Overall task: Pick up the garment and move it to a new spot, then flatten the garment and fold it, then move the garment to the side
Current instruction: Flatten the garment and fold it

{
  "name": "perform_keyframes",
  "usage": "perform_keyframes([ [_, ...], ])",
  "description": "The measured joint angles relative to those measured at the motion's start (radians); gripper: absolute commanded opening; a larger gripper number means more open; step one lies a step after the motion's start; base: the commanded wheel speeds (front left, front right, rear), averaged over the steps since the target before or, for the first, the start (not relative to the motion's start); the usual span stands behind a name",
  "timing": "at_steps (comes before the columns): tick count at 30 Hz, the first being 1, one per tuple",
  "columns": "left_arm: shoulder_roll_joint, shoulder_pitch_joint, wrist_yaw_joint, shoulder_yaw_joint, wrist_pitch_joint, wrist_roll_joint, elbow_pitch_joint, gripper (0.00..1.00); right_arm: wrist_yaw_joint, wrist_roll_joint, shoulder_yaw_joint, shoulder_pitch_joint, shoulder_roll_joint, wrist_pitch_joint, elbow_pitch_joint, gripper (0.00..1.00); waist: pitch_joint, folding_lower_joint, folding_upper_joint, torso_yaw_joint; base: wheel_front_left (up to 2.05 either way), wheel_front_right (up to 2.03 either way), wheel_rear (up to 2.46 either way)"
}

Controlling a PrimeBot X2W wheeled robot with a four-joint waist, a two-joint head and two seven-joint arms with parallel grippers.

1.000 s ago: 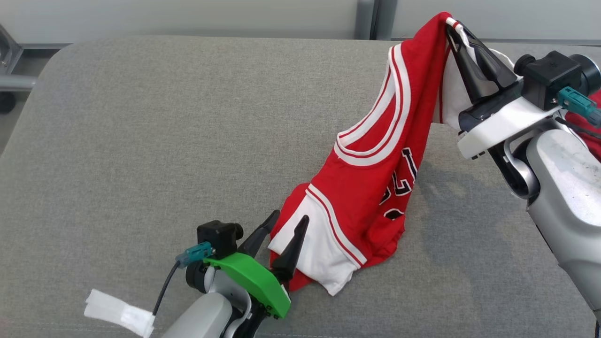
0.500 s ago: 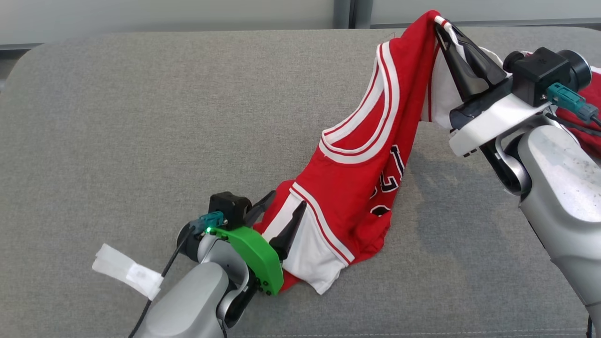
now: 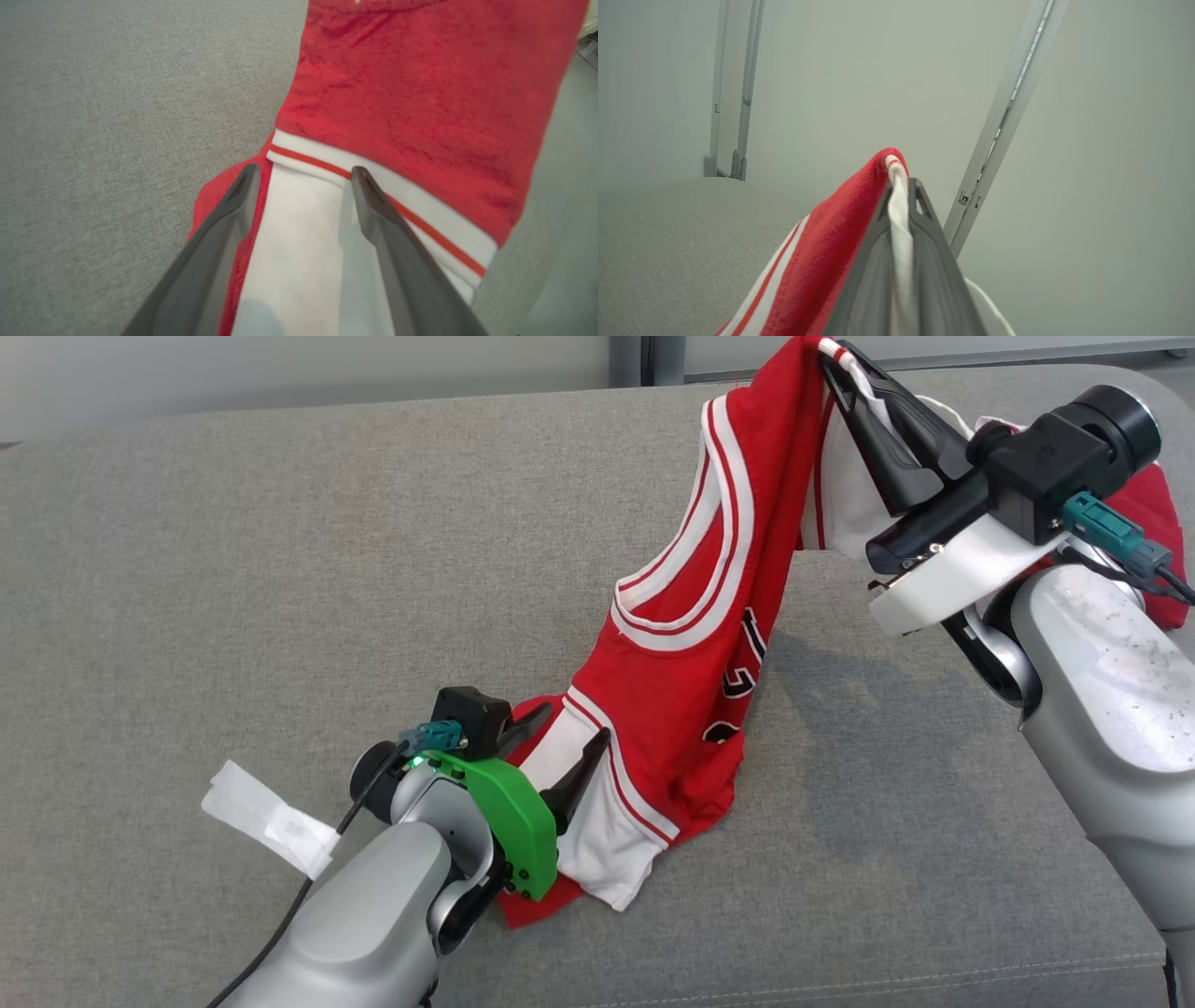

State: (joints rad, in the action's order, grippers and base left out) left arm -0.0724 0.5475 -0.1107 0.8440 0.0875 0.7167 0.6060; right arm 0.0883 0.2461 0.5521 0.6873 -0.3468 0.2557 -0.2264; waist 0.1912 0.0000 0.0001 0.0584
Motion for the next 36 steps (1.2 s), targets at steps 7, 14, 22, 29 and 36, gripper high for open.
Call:
perform_keyframes([
  [7,0.004,0.033,-0.013,0.032,-0.024,0.011,0.033,1.0,0.008,-0.025,0.019,-0.001,-0.002,0.0,0.05,0.0,0.003,0.0,0.0,-0.013,0.0,0.0,0.0],
  [14,0.005,0.068,-0.014,0.059,-0.044,0.017,0.077,1.0,0.016,-0.043,0.046,-0.001,0.002,0.0,0.074,0.0,0.009,0.0,0.0,-0.024,0.0,0.0,0.0],
  [22,0.008,0.078,-0.014,0.112,-0.053,0.035,0.087,0.53,0.017,-0.046,0.057,-0.003,0.008,0.0,0.091,0.0,0.022,0.0,0.0,-0.033,0.0,0.0,0.0],
  [29,0.008,0.097,-0.014,0.139,-0.05,0.046,0.097,0.0,0.017,-0.055,0.056,-0.003,0.017,0.0,0.103,0.0,0.031,0.0,0.0,-0.035,0.0,0.0,0.0],
  [36,0.003,0.128,-0.014,0.156,0.016,0.056,0.064,0.0,0.016,-0.055,0.02,-0.004,0.002,0.0,0.107,0.0,0.035,0.0,0.0,-0.022,0.0,0.0,0.0],
])
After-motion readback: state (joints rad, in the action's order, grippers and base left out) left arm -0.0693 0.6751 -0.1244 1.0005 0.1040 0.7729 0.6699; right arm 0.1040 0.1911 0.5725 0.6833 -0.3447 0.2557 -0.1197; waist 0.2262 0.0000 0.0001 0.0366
